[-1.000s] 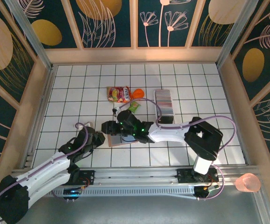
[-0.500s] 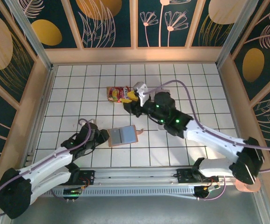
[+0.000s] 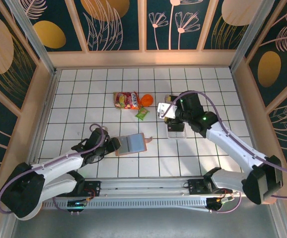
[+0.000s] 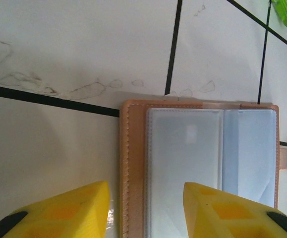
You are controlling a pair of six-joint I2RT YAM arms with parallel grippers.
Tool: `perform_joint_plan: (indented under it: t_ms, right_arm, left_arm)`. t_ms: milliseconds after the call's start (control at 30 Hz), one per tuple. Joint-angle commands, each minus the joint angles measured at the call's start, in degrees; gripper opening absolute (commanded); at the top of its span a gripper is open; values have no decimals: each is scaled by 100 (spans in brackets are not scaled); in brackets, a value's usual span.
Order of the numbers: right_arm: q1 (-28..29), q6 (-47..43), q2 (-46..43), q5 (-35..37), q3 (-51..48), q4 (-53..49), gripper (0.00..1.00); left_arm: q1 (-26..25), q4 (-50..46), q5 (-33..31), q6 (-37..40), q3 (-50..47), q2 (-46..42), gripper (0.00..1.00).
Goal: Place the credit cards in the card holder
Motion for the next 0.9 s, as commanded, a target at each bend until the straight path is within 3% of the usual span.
perform_joint_plan:
  t_ms: [0, 200, 267, 867]
  right_arm:
    - [-240, -1048, 222, 259, -216, 91, 83]
    - [-251, -1383, 826, 523, -275, 22, 86]
    - [-244, -1327, 887, 446, -273, 33, 95]
    - [-49, -1295, 1628, 537, -281, 241, 92]
  left_arm:
    - [-25, 193, 177, 144, 70, 54, 44]
    - [-29, 123, 109, 201, 21, -67, 51]
    - [-29, 143, 139, 187, -14, -124, 53]
    - [-30, 153, 285, 246, -86, -236, 58]
